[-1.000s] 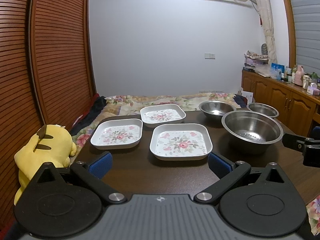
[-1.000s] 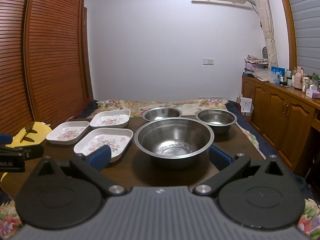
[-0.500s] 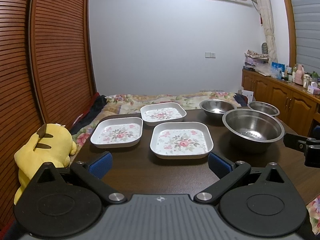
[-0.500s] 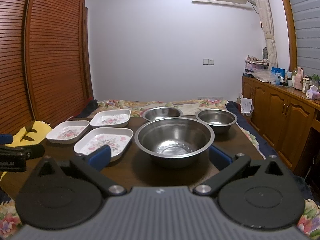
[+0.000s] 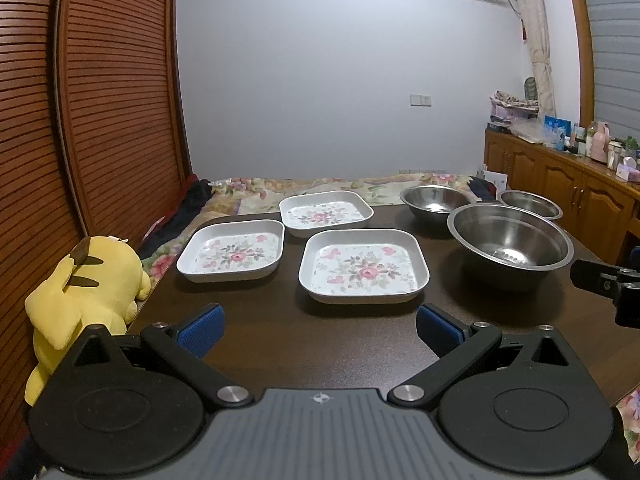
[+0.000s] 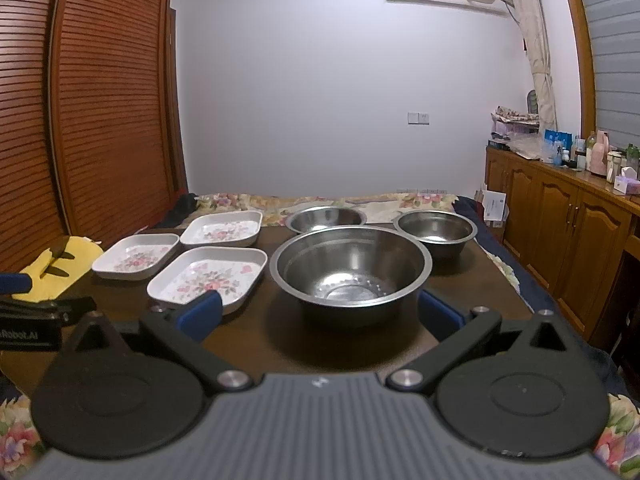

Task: Organize plates and bowls

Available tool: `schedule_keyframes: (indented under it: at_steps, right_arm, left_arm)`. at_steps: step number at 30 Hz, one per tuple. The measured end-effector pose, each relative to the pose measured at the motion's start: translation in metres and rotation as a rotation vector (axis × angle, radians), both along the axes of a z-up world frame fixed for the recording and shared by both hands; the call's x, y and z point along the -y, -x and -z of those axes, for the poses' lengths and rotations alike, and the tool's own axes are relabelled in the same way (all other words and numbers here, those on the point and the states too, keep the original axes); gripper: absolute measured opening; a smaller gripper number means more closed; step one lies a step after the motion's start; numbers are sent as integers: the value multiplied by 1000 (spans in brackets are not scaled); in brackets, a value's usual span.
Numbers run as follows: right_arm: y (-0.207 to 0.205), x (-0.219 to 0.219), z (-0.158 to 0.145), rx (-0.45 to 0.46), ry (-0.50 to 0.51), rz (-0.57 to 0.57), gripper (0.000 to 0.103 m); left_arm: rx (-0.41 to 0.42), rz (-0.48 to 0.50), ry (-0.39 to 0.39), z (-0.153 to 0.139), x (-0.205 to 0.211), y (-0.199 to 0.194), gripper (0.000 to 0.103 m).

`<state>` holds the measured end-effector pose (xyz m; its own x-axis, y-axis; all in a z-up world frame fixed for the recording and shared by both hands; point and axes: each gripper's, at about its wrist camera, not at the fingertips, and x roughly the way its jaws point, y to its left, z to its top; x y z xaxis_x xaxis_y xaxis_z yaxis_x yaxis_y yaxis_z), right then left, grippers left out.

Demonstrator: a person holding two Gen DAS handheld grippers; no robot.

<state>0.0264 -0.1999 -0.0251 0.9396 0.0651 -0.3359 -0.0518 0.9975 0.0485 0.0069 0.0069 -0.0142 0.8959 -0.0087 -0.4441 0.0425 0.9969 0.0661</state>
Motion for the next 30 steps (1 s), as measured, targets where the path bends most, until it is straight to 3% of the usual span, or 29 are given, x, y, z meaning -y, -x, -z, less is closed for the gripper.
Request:
schedule_keyframes:
  at_steps: [9,26,30]
  right_arm:
    - [-2,0,1,-5,0,0,103]
    - [-42,-32,3,-35,32,-140,103]
    - [-49,-43,0,-33,26,-192,103]
  left_arm:
    - [-14,2,6,2,-1,-1,103]
    - [-204,6,73,31,-28,-36,103]
    - [-177,8,80,30,-37,-39,103]
